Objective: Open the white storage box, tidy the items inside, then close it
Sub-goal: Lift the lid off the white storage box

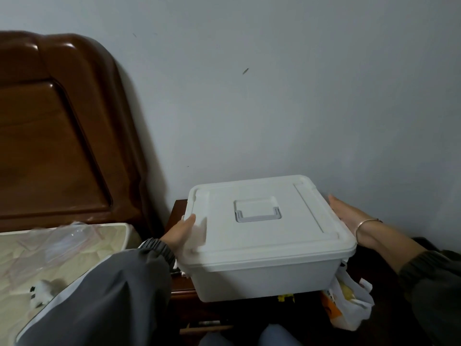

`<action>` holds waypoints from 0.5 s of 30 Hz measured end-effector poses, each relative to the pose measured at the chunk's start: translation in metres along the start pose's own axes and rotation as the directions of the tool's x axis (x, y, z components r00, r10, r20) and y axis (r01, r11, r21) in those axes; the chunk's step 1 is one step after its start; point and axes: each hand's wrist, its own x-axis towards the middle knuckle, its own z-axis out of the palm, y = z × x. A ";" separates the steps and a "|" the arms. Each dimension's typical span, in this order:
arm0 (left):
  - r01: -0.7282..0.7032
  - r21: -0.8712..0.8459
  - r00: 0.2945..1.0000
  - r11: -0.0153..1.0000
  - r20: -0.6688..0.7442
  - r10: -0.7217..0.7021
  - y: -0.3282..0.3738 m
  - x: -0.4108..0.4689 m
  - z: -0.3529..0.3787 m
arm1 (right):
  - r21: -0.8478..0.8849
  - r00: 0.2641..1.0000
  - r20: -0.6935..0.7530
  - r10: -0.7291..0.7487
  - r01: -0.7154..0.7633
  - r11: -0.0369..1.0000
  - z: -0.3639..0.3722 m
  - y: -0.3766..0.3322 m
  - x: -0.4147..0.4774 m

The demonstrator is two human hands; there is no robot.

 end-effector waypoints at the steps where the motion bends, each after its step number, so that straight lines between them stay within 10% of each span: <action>1: 0.011 -0.087 1.000 0.996 0.018 -0.010 0.001 -0.003 0.000 | 0.014 1.000 0.011 -0.001 0.001 1.000 0.000 0.000 -0.001; 15: -0.129 -0.364 0.986 0.922 0.056 0.160 0.059 -0.008 -0.027 | 0.258 0.967 0.185 -0.173 0.123 0.958 -0.007 -0.035 0.004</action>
